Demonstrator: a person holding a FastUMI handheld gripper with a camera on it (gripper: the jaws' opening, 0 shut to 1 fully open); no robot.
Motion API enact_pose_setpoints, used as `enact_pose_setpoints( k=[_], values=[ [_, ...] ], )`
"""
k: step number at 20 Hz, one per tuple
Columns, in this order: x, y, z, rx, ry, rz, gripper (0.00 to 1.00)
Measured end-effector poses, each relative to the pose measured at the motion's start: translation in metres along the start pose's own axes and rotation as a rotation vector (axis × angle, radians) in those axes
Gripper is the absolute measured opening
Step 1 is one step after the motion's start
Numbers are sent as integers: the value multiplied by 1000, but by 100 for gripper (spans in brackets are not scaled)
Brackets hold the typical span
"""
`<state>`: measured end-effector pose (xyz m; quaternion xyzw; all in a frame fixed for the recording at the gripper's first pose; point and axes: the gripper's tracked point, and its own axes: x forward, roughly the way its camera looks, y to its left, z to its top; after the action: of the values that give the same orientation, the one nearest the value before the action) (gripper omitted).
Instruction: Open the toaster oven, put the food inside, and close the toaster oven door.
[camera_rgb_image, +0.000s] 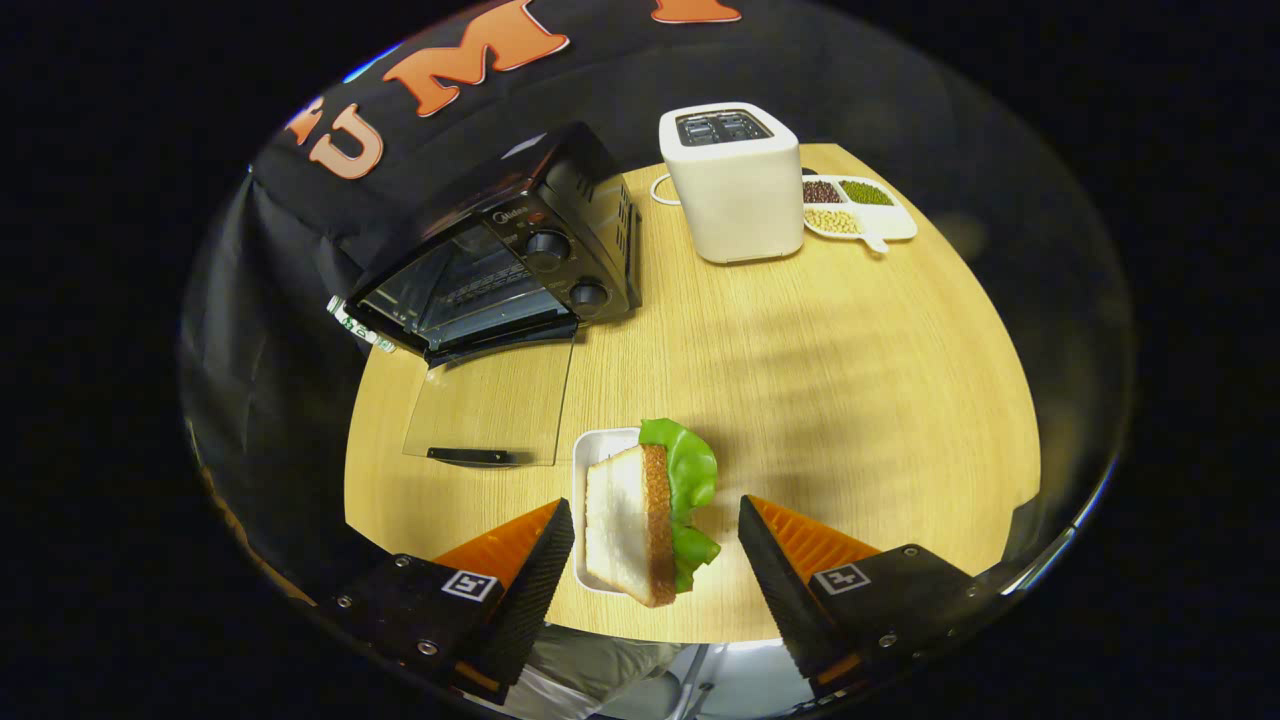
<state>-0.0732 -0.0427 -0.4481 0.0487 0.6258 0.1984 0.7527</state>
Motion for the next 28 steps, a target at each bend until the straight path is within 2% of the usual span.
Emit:
enact_pose_setpoints(
  k=[3, 5, 6, 7, 8, 9, 10, 13, 17, 21, 28],
  values=[
    [16, 5, -13, 22, 70, 32, 95],
    [24, 0, -19, 19, 95, 17, 87],
    [27, -3, -20, 15, 103, 1, 79],
    [28, -4, -21, 25, 115, 7, 75],
    [28, 1, -22, 52, 118, 27, 64],
    [28, 3, -22, 73, 122, 33, 60],
    [25, 5, -21, 95, 123, 36, 48],
    [12, 11, -11, 149, 84, 17, 34],
    [-12, 37, 1, 146, 35, 51, 32],
    [-34, 53, 13, 139, -38, 31, 32],
    [-51, 105, 33, 198, -127, 132, 32]
  ],
)
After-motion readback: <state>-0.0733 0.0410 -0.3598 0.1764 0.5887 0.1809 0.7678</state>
